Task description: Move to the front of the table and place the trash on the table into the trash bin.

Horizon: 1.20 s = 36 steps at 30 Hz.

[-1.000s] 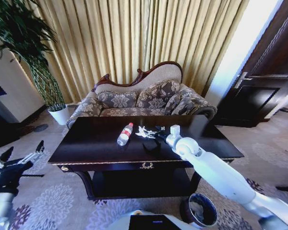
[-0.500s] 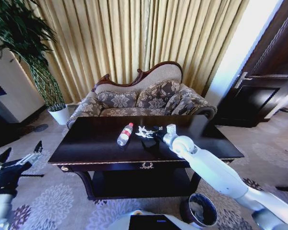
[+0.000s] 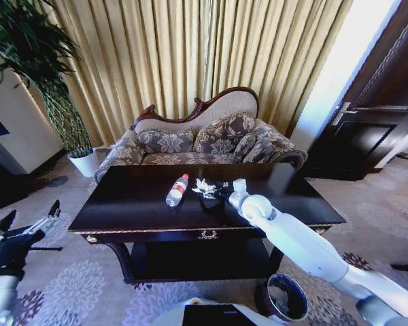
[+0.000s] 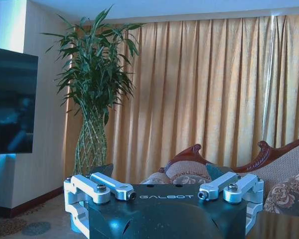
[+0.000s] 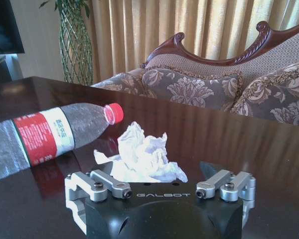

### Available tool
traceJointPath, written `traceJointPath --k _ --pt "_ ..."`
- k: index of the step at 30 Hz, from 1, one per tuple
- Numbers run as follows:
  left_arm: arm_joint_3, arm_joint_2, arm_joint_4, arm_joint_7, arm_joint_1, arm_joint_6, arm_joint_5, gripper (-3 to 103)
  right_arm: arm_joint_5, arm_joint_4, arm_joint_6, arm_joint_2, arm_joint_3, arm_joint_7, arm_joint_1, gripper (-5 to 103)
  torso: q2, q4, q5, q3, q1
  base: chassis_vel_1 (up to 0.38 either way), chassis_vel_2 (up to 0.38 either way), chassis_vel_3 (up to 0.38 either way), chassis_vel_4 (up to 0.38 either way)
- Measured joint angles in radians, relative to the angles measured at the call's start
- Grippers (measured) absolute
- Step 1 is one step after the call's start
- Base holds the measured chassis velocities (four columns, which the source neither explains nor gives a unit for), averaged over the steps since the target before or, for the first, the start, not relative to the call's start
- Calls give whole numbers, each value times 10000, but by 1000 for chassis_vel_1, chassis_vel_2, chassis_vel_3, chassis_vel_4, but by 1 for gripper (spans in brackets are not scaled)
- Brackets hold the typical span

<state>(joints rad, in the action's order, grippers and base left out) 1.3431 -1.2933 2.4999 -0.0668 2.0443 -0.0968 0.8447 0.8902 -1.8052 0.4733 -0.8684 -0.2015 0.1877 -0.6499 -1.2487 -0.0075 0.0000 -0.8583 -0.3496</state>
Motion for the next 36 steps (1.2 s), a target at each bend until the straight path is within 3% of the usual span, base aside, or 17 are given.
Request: traceJointPath --k 3,8,12,16,18,22,27,36 --pt "-14 0 0 -2 1 0 0 100 -106 45 -11 -16 -18 -6 -8 90 0 0 0 0 0 0 0 0 0" --pt "-87 72 0 -6 -51 1 5 100 -844 218 -99 -21 -77 -275 -20 69 0 0 -1 0 0 0 0 0 0" --pt "-125 100 0 -24 -72 0 15 100 -938 257 -146 -39 -91 -320 -19 58 0 0 0 0 0 0 0 0 0" --pt "-140 144 0 -124 -81 0 75 100 -984 263 -206 -43 -98 -339 -50 37 0 0 -1 0 0 0 0 0 0" --pt "-140 150 0 -128 -81 0 77 100 -988 269 -210 -47 -98 -339 -54 37 0 0 -1 0 0 0 0 0 0" --pt "-139 224 0 -171 -117 -1 84 100 -1005 333 -262 -108 -88 -343 -81 15 -1 0 0 0 -1 0 0 0 0" --pt "-142 226 0 -176 -120 -16 86 100 -1007 335 -281 -121 -27 -345 -174 2 0 0 0 0 0 0 0 0 0" --pt "-164 172 0 -177 -116 -24 77 100 -1001 242 -309 -111 195 -342 -351 0 0 0 0 0 -1 0 0 0 0"
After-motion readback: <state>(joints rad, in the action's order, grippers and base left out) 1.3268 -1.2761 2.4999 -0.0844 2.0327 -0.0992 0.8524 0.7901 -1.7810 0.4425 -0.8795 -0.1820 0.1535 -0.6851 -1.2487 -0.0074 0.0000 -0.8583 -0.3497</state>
